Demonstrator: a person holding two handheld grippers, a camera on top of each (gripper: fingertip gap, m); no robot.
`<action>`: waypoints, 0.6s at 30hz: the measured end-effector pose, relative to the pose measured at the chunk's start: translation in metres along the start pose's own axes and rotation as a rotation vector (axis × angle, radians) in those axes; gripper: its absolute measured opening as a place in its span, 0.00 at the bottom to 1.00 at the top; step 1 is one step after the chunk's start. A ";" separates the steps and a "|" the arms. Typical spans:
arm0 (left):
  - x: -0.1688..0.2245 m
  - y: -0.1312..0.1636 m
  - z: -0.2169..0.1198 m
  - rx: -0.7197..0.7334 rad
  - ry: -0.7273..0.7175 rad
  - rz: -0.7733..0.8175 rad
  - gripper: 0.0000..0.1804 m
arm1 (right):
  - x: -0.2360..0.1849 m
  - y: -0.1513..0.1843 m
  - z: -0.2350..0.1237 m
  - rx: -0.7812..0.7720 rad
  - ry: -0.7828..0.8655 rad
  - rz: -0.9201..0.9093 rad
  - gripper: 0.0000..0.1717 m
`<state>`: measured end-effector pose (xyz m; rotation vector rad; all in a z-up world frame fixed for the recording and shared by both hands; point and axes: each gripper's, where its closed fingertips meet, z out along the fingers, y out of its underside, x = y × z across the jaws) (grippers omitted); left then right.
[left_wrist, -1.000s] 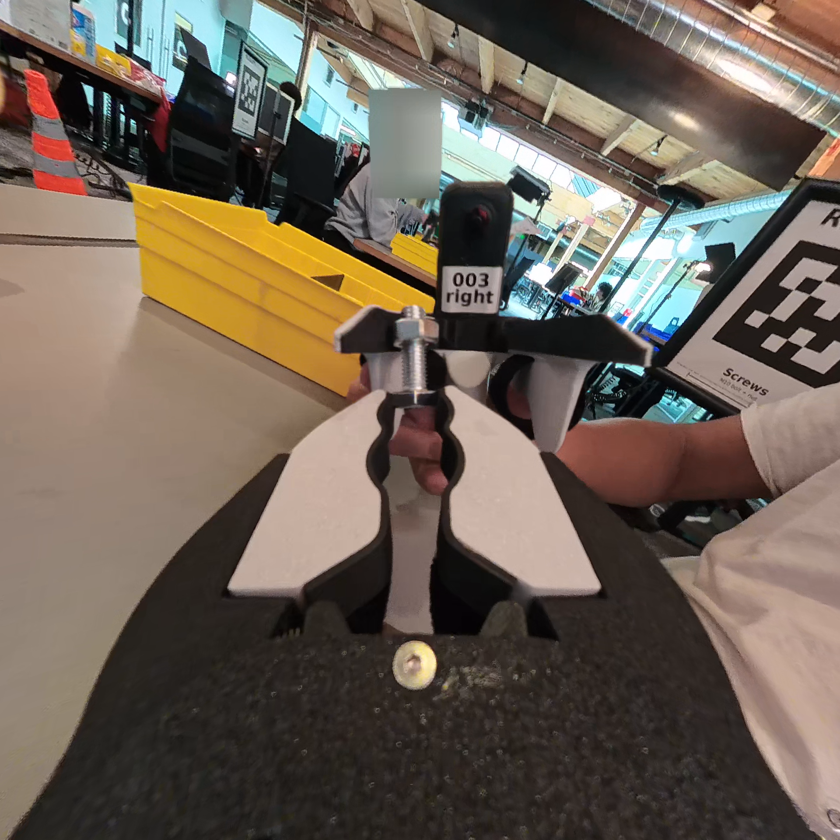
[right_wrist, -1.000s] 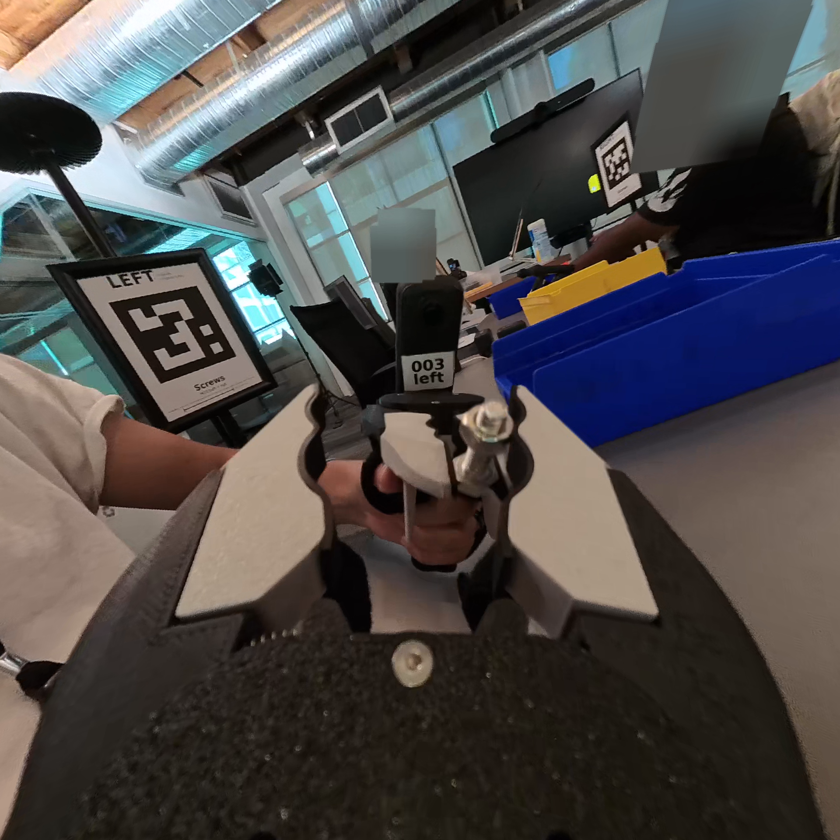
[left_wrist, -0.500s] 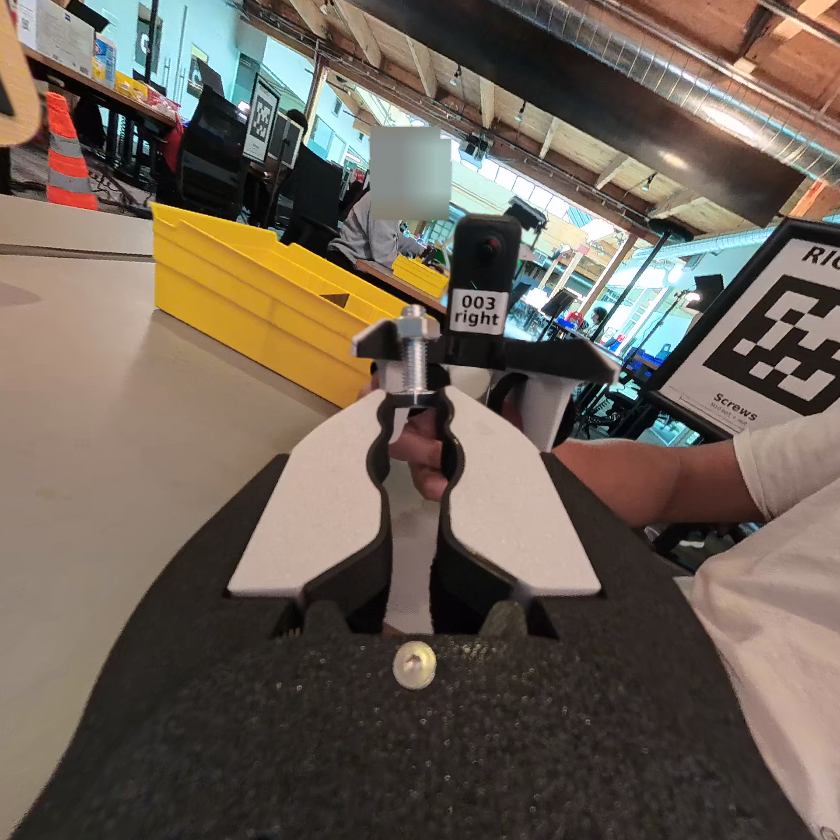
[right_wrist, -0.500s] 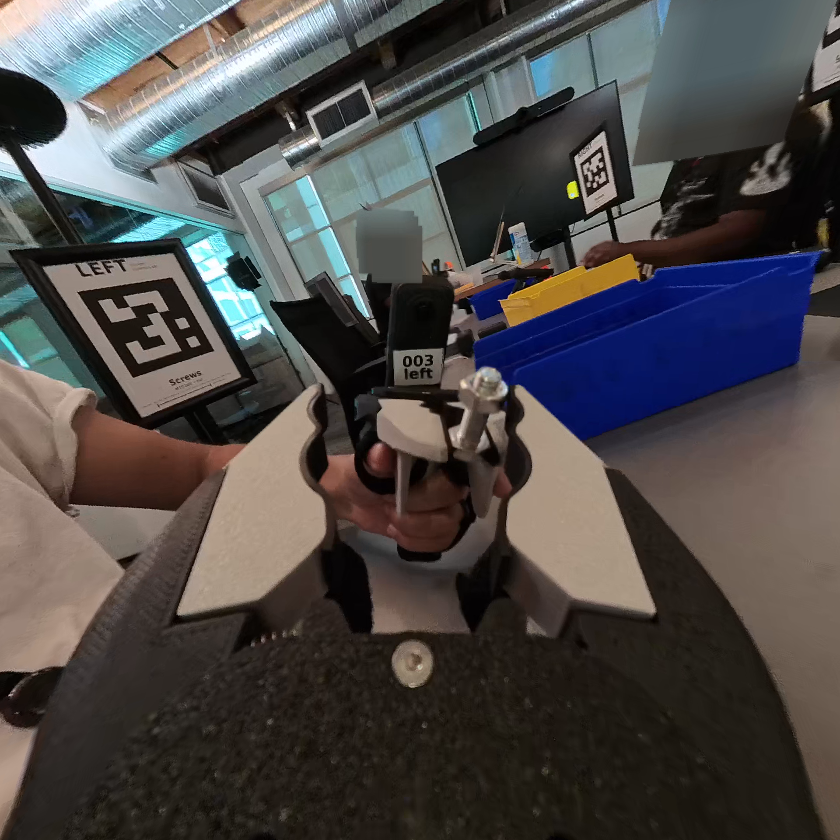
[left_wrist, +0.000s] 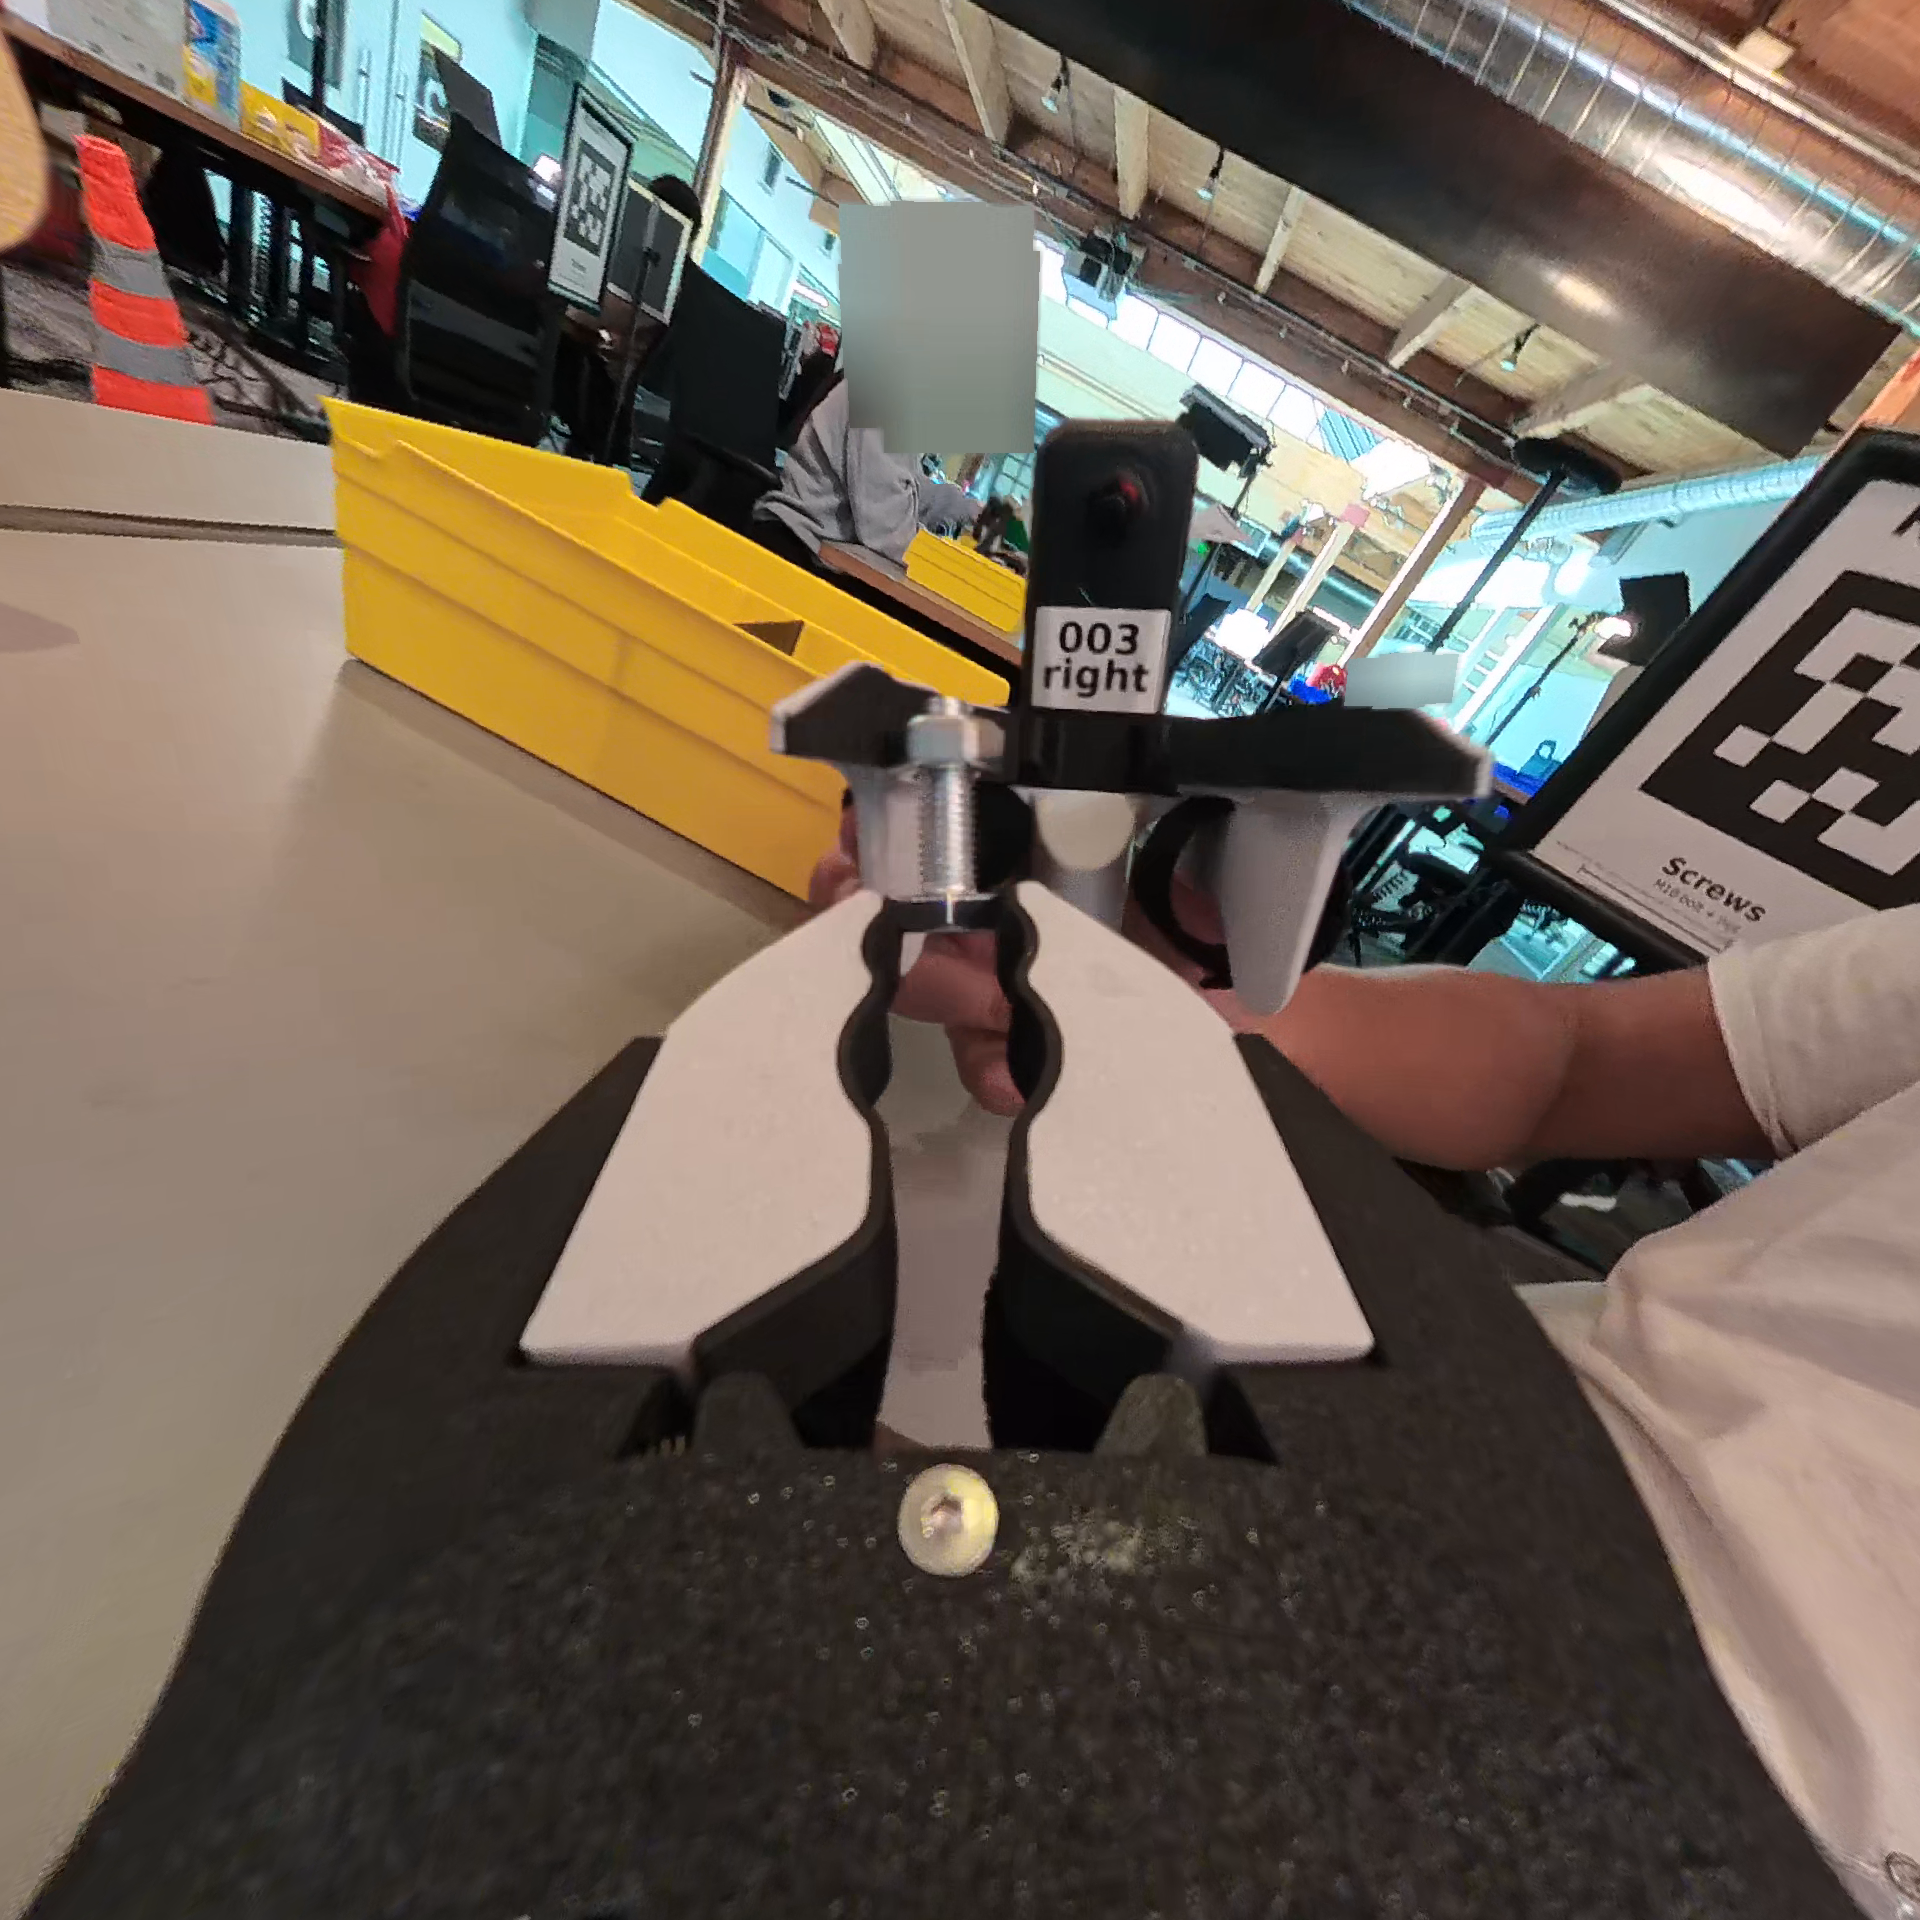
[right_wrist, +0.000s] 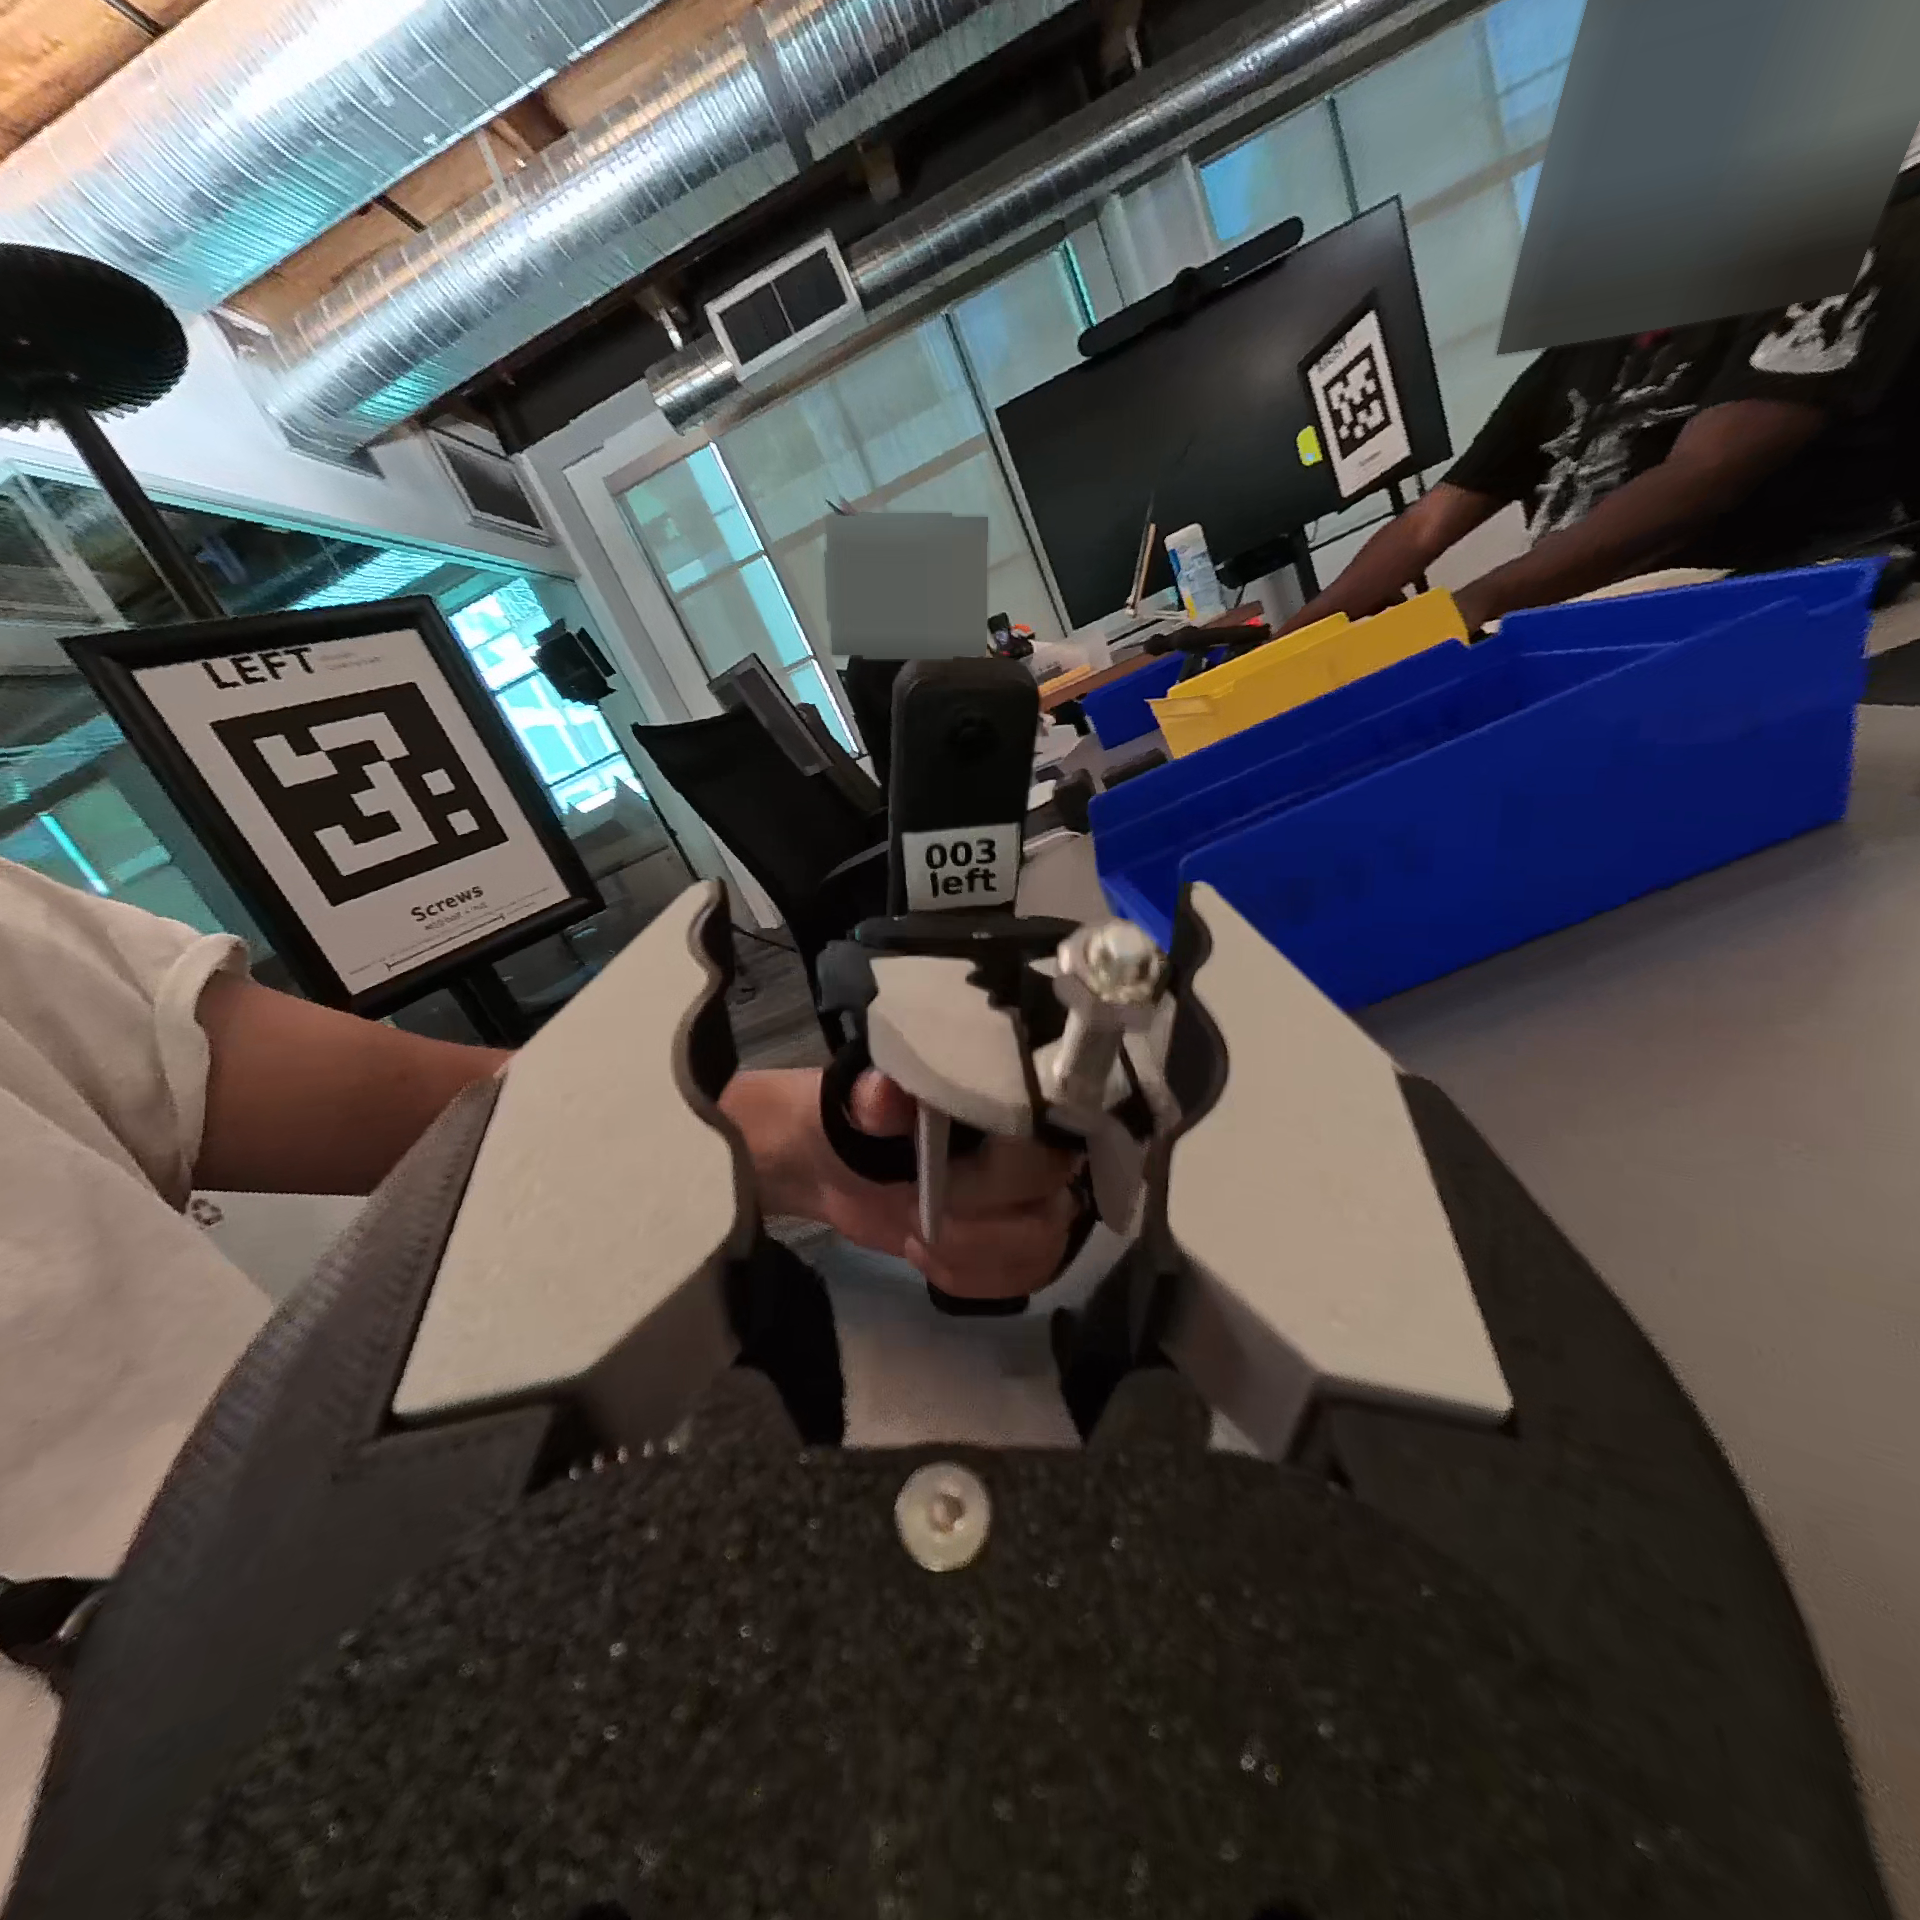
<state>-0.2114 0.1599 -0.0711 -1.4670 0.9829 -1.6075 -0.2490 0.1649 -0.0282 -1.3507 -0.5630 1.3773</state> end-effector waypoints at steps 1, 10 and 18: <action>0.002 0.002 0.003 -0.011 0.002 0.007 0.10 | -0.002 -0.001 0.002 0.004 -0.015 0.003 0.48; -0.008 -0.010 -0.011 0.036 -0.028 -0.001 0.10 | 0.016 0.000 -0.019 -0.029 0.086 -0.007 0.44; 0.004 0.008 0.007 -0.048 0.000 0.039 0.10 | 0.003 0.001 0.005 -0.006 -0.002 0.035 0.47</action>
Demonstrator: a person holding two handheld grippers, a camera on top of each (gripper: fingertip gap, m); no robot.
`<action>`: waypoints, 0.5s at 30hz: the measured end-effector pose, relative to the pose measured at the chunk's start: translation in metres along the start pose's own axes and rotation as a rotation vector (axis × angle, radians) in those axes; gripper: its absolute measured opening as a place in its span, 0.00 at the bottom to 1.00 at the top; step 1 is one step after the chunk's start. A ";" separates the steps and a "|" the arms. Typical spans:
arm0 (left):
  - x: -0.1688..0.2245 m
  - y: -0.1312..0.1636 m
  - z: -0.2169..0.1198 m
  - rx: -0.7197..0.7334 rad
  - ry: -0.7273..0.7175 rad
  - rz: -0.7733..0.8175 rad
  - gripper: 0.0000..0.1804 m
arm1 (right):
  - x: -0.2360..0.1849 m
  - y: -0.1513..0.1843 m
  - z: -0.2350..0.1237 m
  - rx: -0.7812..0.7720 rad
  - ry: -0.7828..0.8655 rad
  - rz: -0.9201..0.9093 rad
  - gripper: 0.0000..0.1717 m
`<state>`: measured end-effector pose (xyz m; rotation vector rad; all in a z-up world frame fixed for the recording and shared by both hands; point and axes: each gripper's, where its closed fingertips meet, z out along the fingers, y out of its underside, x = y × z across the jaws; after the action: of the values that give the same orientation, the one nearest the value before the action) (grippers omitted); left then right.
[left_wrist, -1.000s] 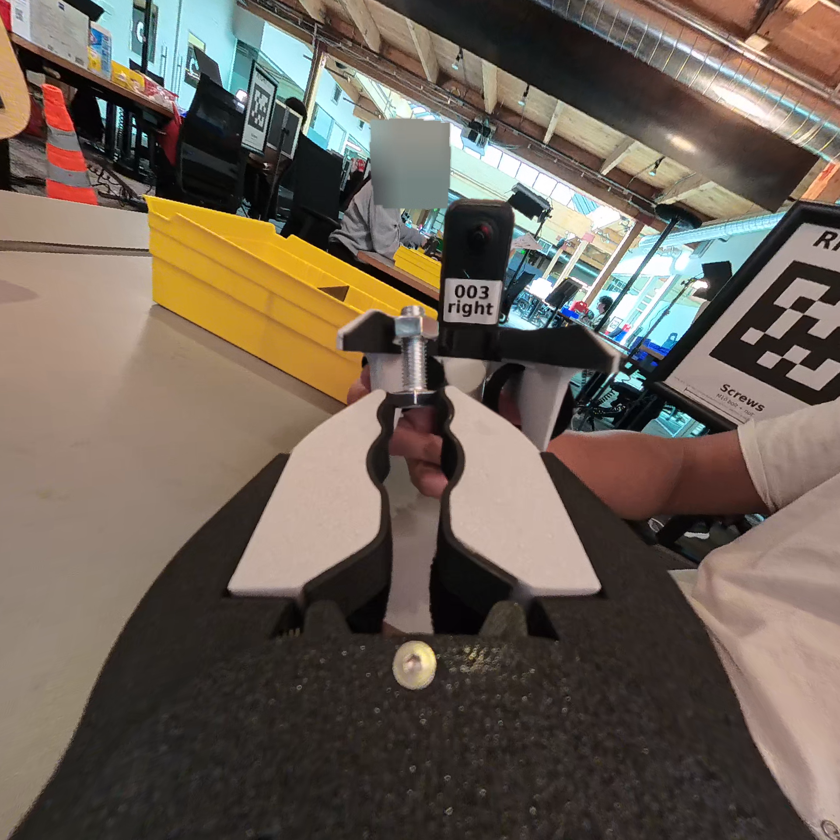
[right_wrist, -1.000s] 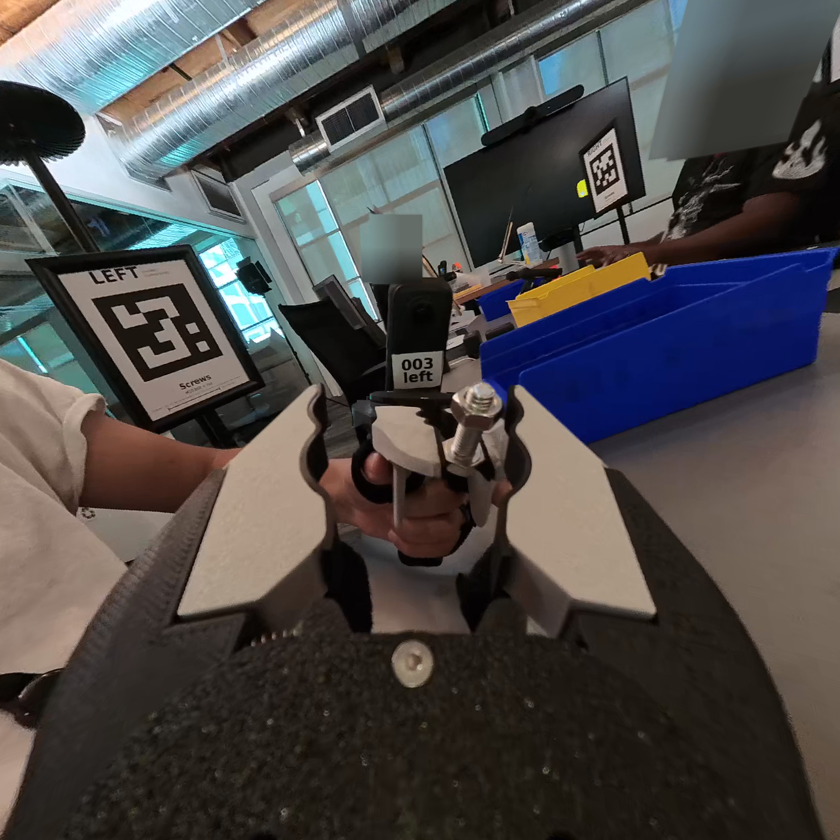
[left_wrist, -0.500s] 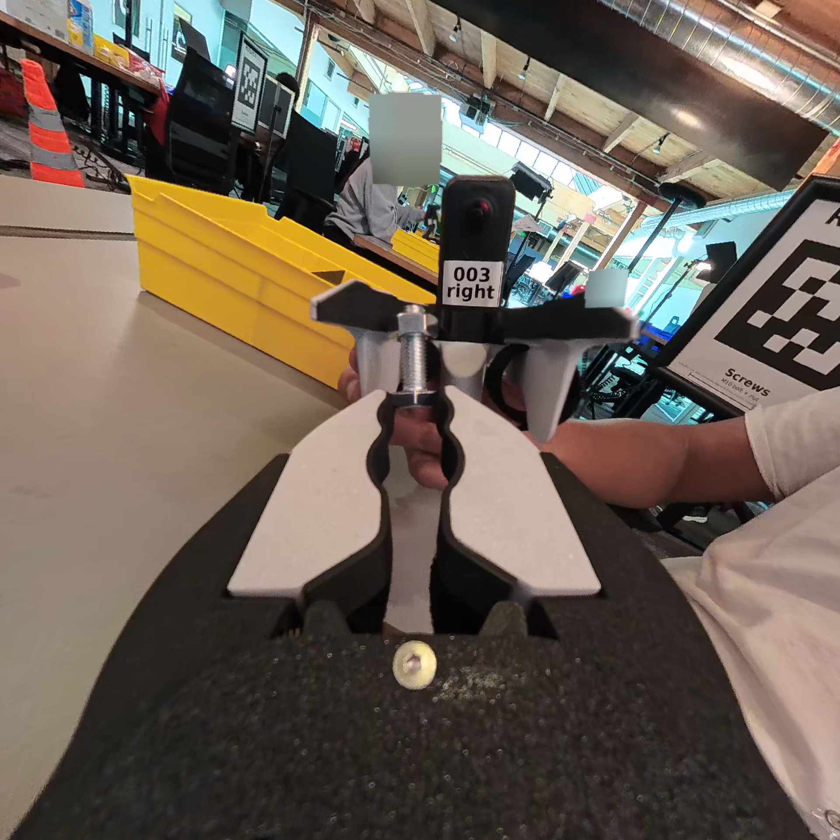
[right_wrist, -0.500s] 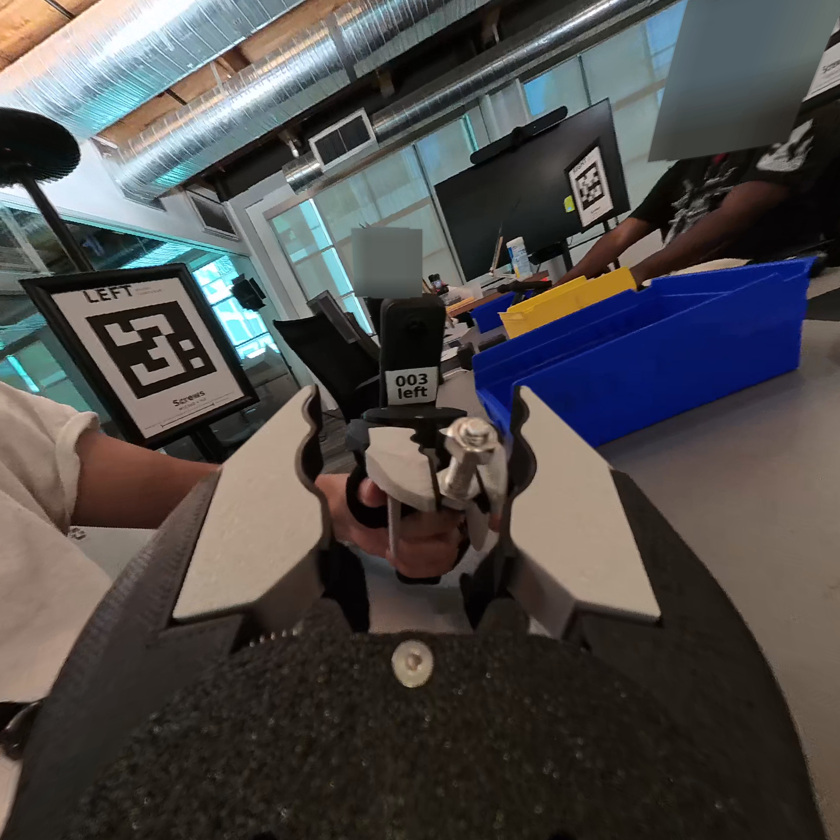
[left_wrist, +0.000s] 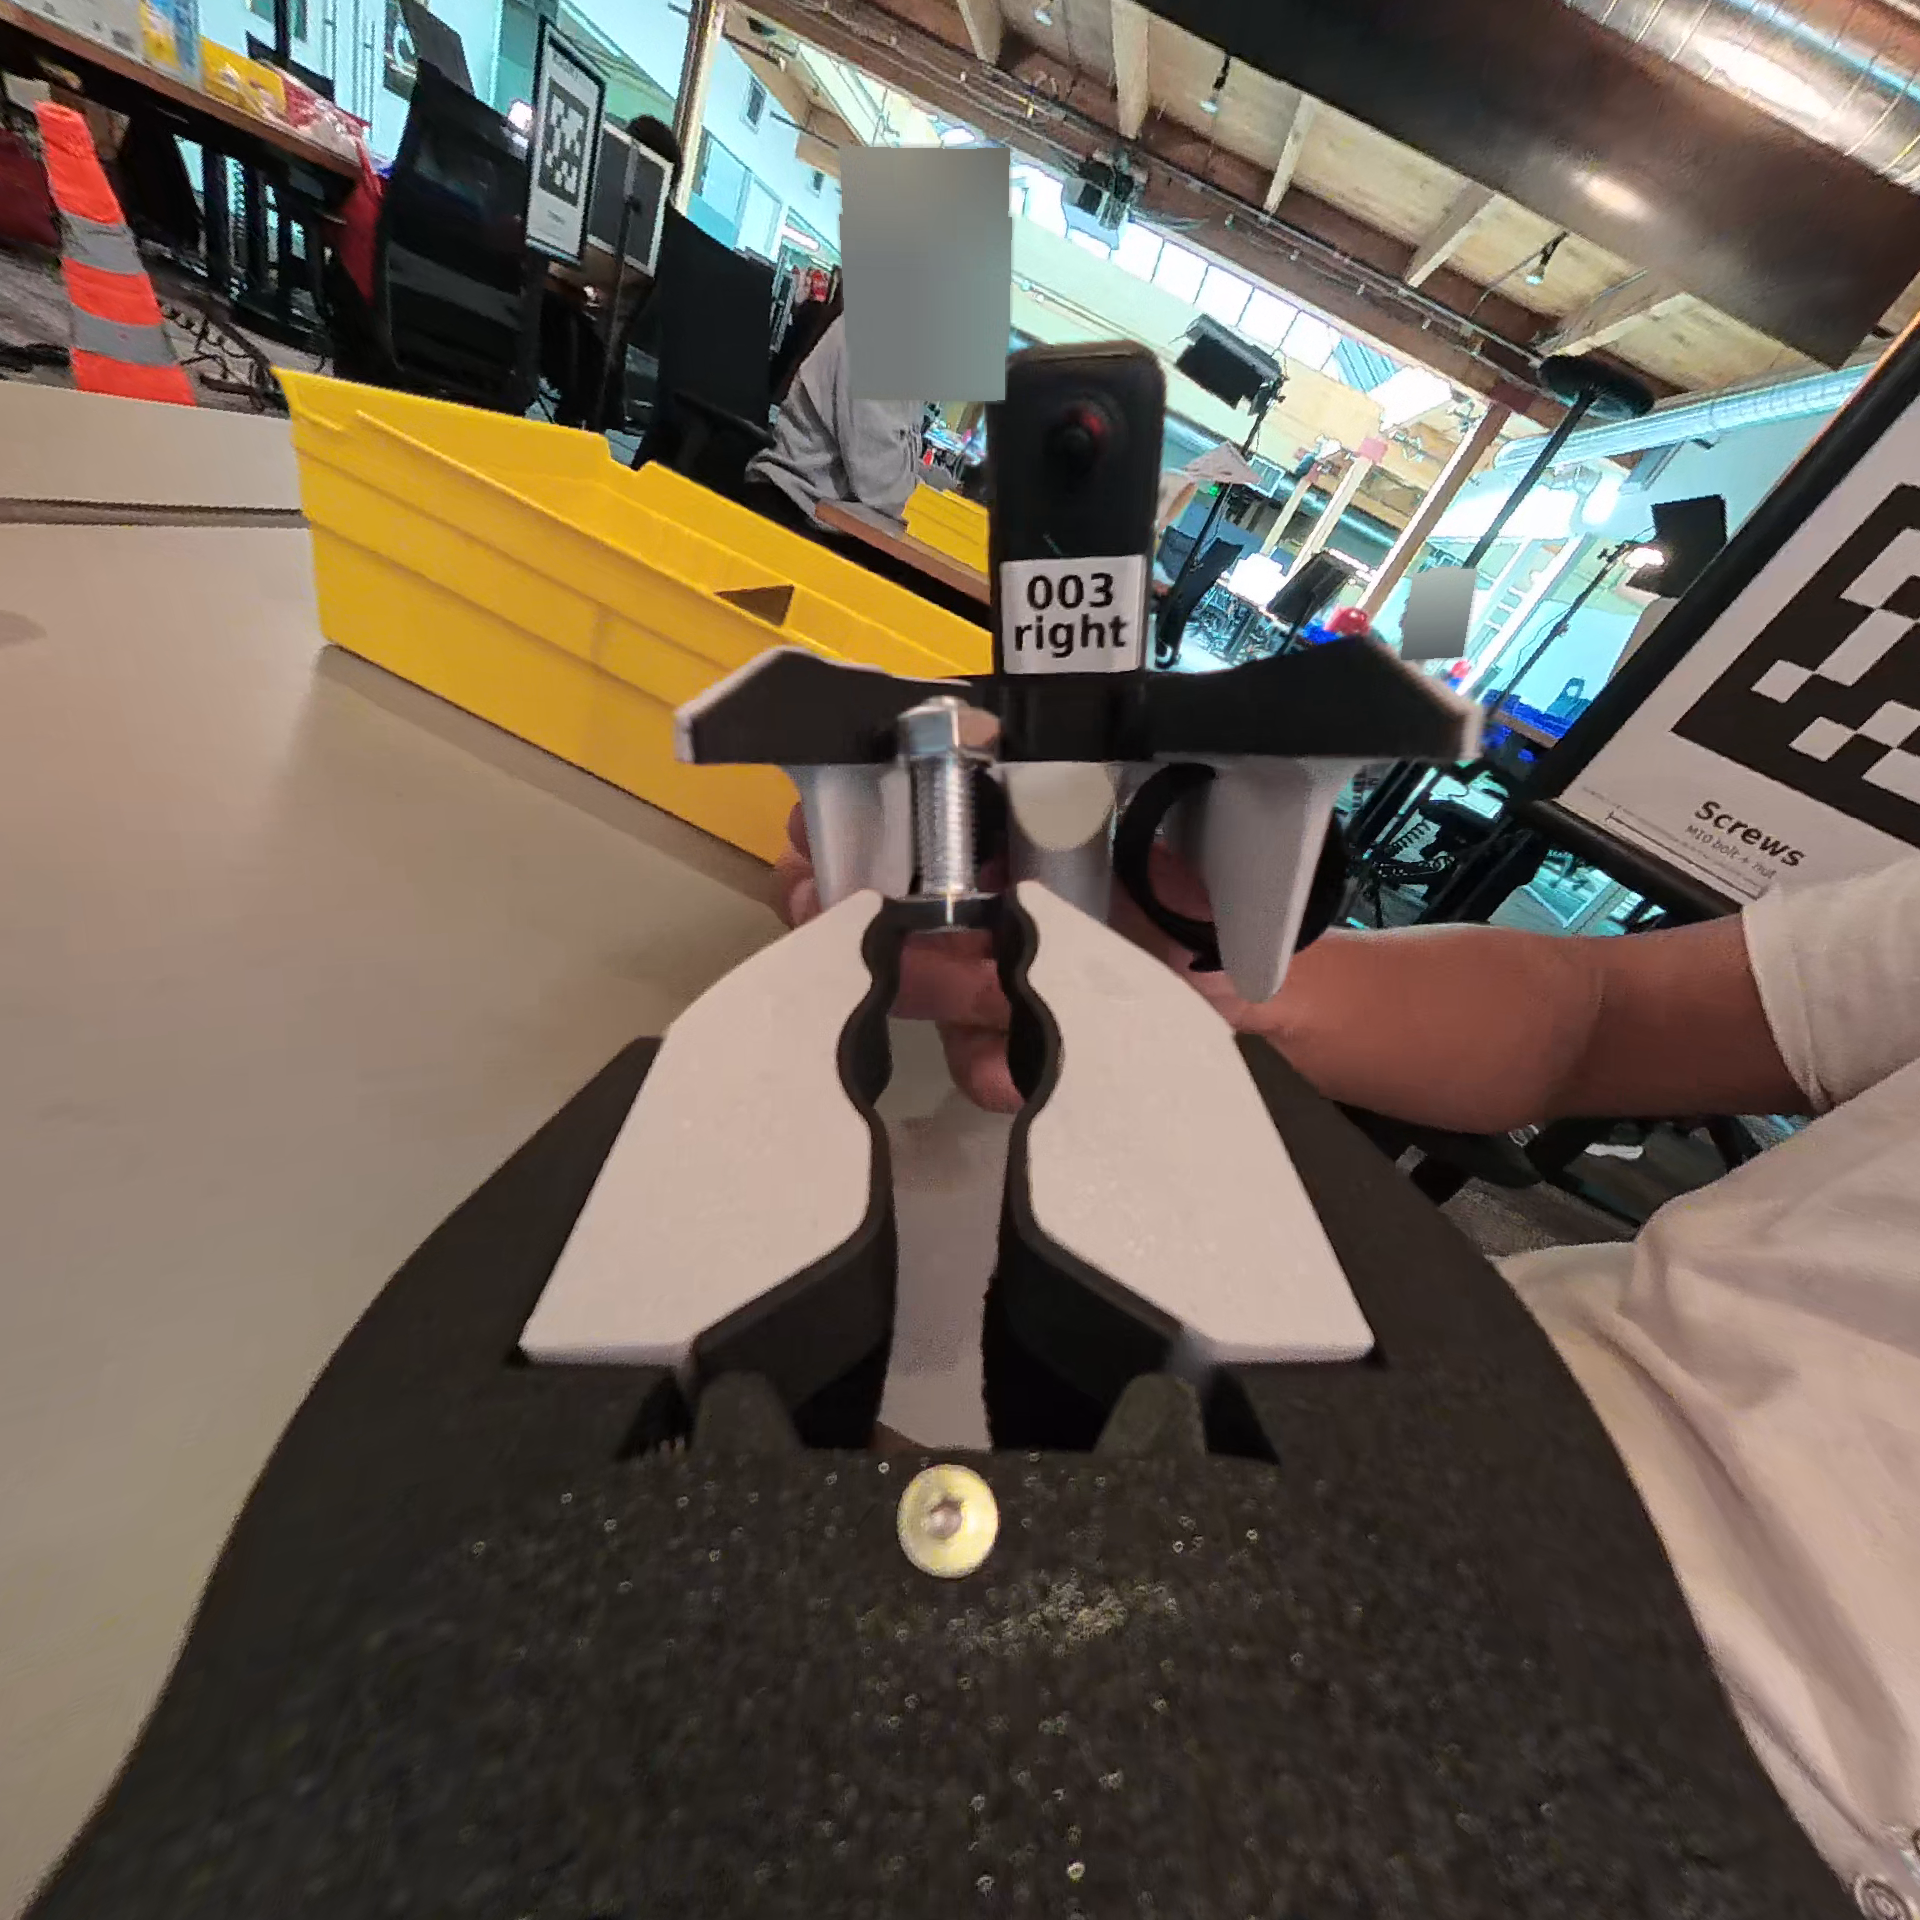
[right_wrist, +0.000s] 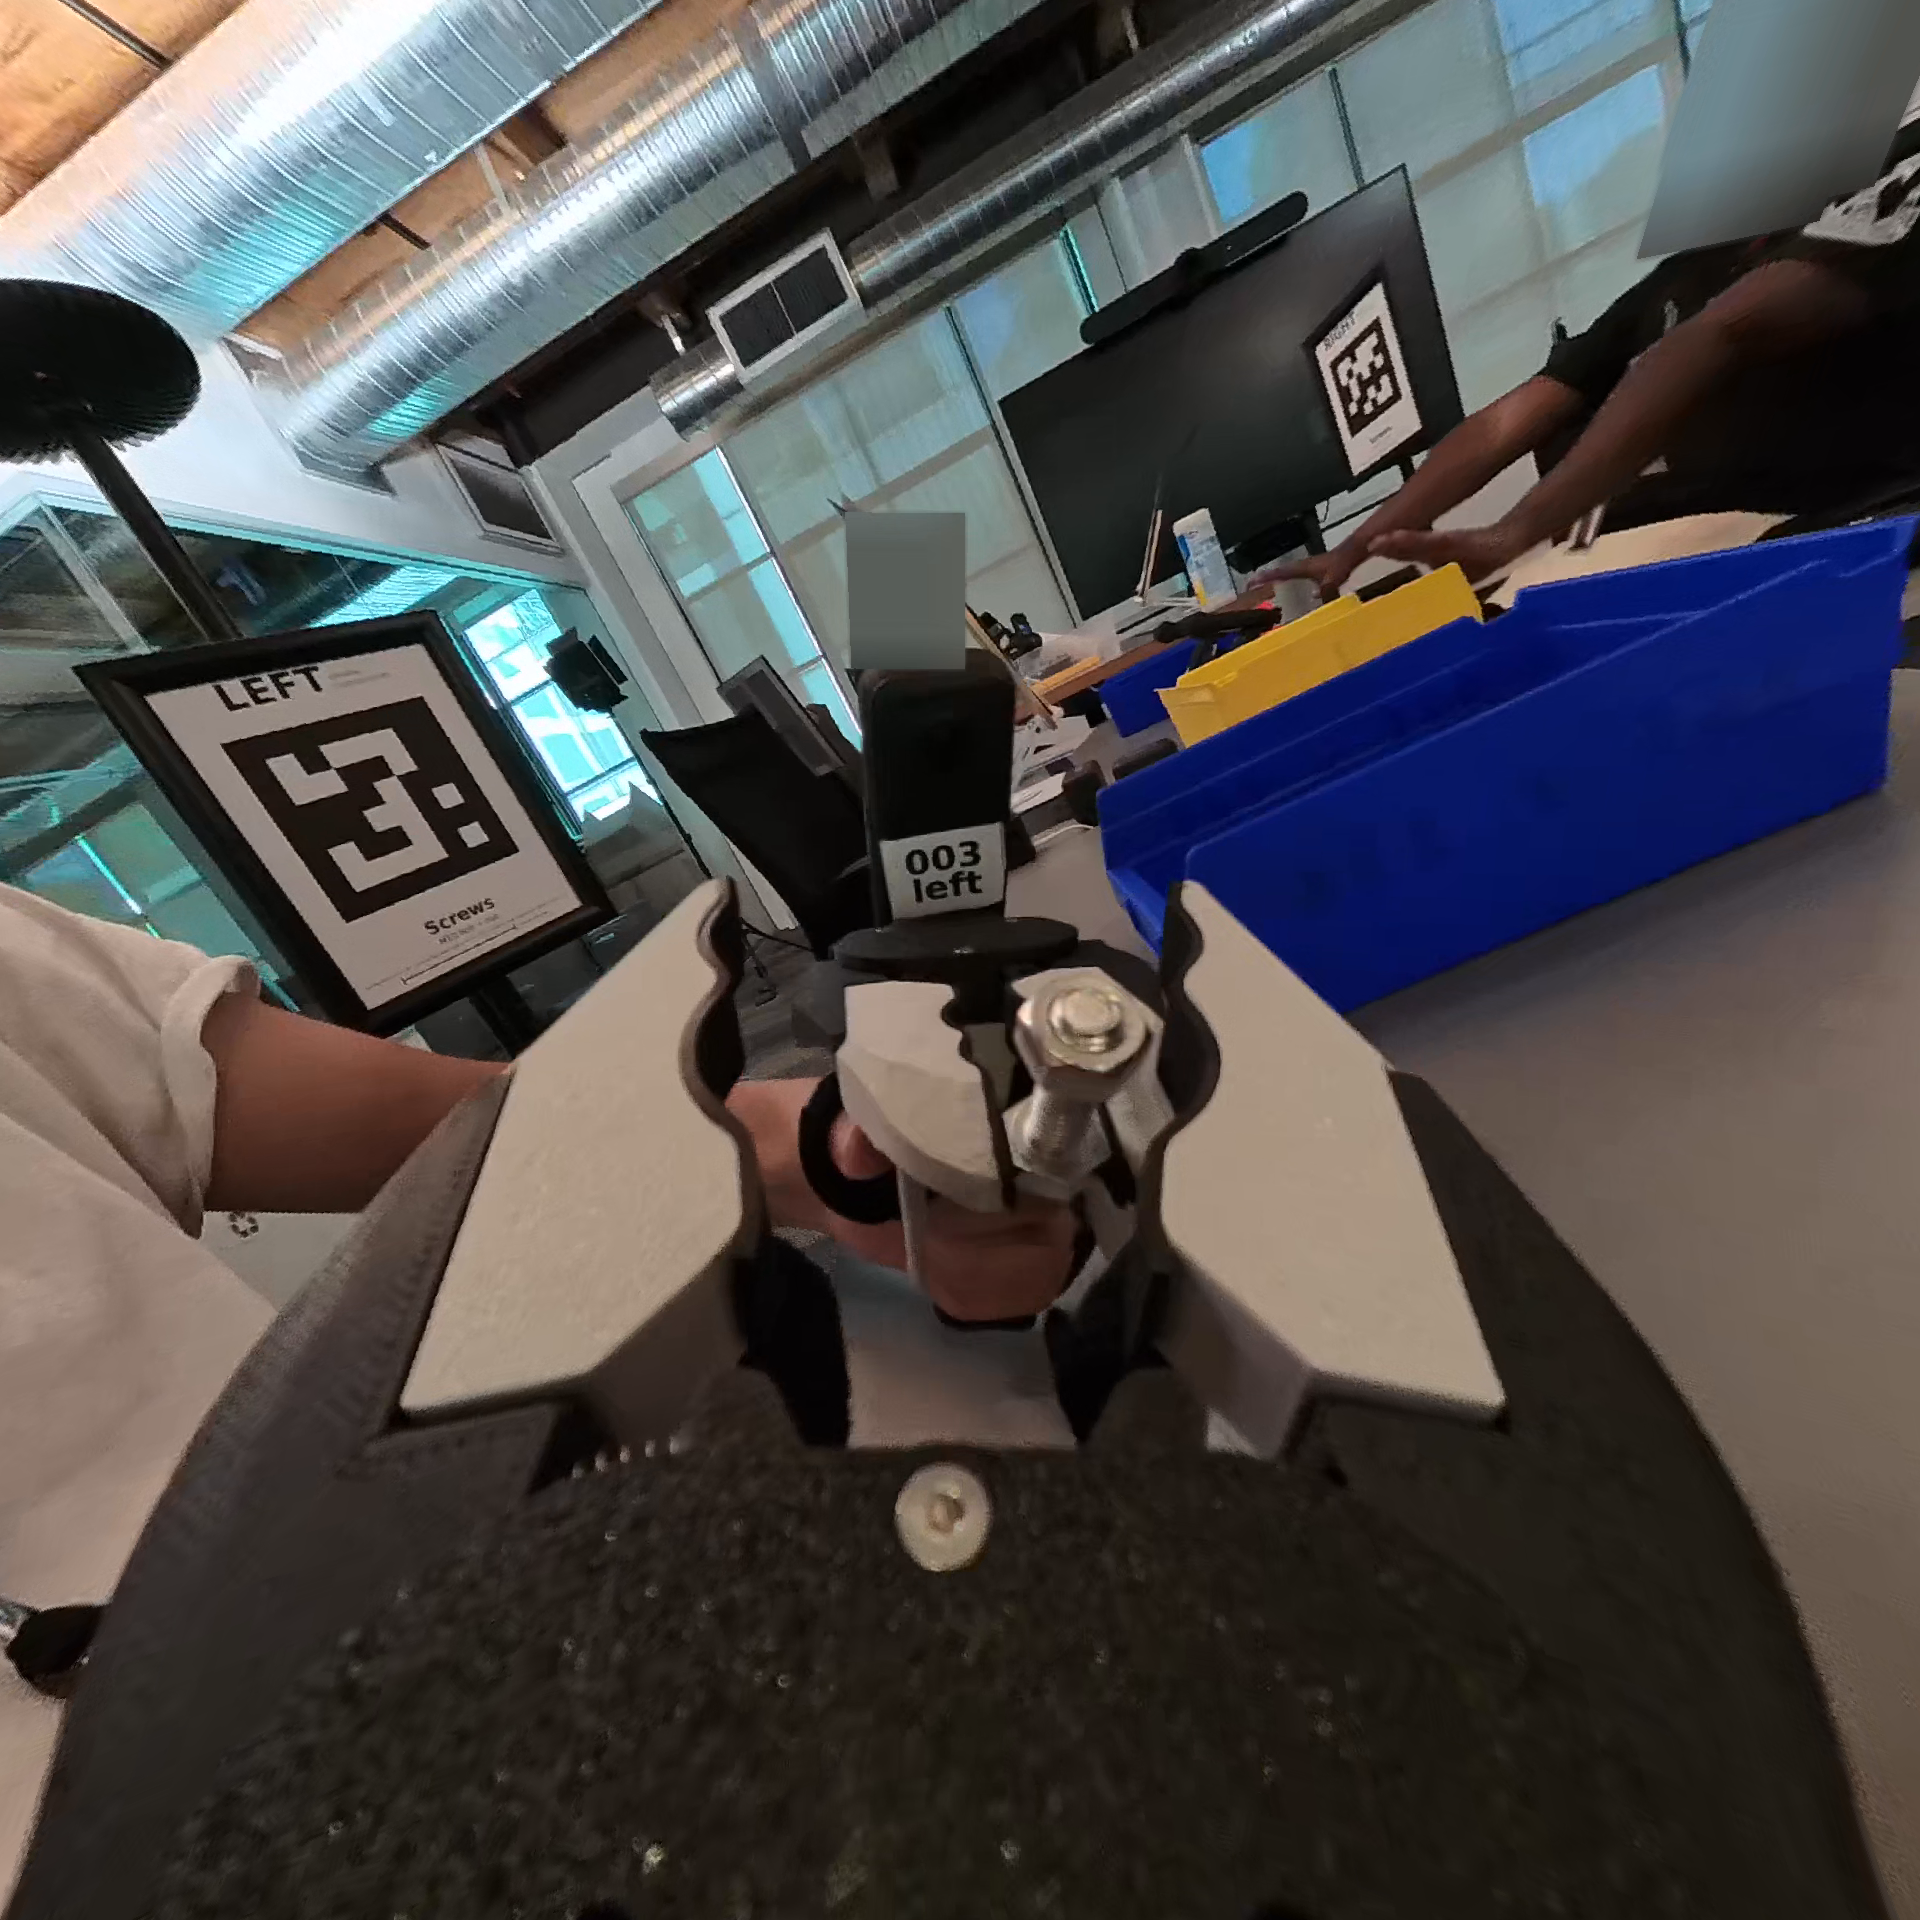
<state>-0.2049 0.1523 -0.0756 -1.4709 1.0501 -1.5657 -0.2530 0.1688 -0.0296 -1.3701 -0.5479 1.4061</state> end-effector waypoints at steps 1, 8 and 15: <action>0.000 -0.001 -0.001 0.004 -0.002 0.004 0.10 | 0.002 0.000 -0.002 -0.003 0.010 0.000 0.47; -0.018 -0.016 -0.021 0.082 -0.038 -0.048 0.10 | 0.003 -0.004 -0.023 0.005 0.059 -0.038 0.43; -0.016 -0.016 -0.018 0.085 -0.022 -0.061 0.10 | 0.001 -0.003 -0.006 0.016 0.053 -0.055 0.44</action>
<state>-0.2212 0.1745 -0.0678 -1.4711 0.9232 -1.6131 -0.2465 0.1685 -0.0288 -1.3659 -0.5347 1.3238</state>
